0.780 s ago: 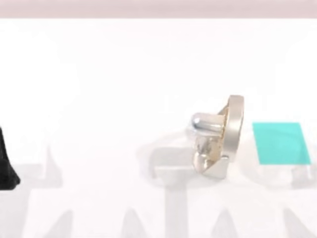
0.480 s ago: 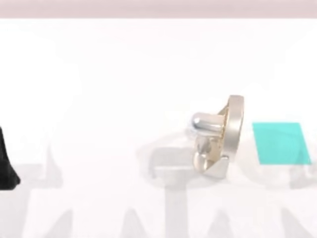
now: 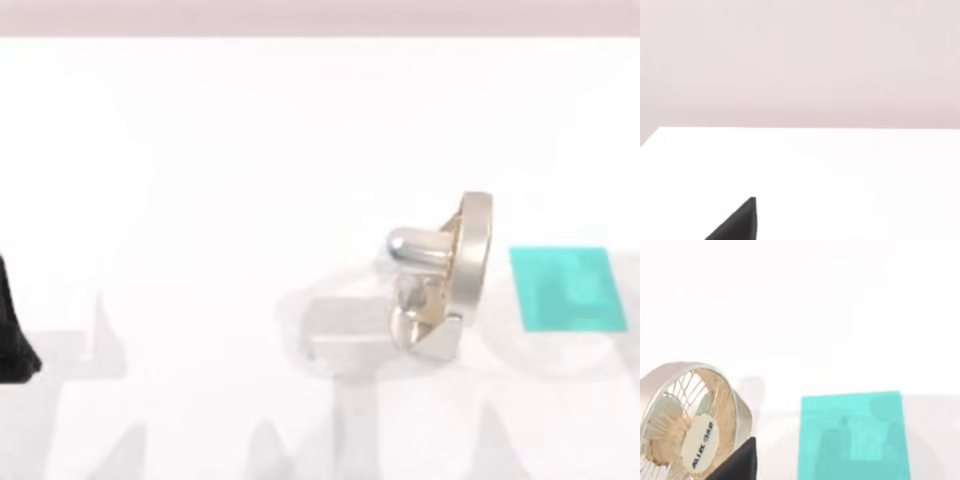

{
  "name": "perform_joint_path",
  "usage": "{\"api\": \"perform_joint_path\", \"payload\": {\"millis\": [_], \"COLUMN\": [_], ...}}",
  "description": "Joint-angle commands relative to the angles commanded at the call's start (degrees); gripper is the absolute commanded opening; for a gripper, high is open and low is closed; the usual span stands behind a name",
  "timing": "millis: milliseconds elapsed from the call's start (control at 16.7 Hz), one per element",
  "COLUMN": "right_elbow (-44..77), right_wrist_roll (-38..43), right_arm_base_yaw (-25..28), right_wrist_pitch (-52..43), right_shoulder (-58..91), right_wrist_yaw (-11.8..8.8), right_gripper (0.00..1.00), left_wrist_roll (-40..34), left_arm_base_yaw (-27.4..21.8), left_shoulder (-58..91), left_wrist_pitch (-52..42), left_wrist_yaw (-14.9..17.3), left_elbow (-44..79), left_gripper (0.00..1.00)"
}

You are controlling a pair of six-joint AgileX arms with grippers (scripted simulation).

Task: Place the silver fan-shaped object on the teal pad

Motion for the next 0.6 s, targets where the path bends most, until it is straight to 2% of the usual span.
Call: {"api": "perform_joint_path", "payload": {"millis": [360, 600], "right_elbow": [37.29, 57.86], "right_wrist_roll": [13.26, 20.87], "right_arm_base_yaw": [9.08, 14.52], "right_wrist_pitch": [-23.88, -38.49], "right_shoulder": [36.07, 56.8], "right_wrist_yaw": [-0.21, -0.27], "right_gripper": [1.0, 1.0], "left_wrist_roll": [0.0, 0.0], "left_arm_base_yaw": [0.0, 0.0], "left_shoulder": [0.0, 0.0], "left_wrist_pitch": [0.0, 0.0], "left_wrist_yaw": [0.0, 0.0], "left_elbow": [0.0, 0.0], "left_gripper": [1.0, 1.0]}}
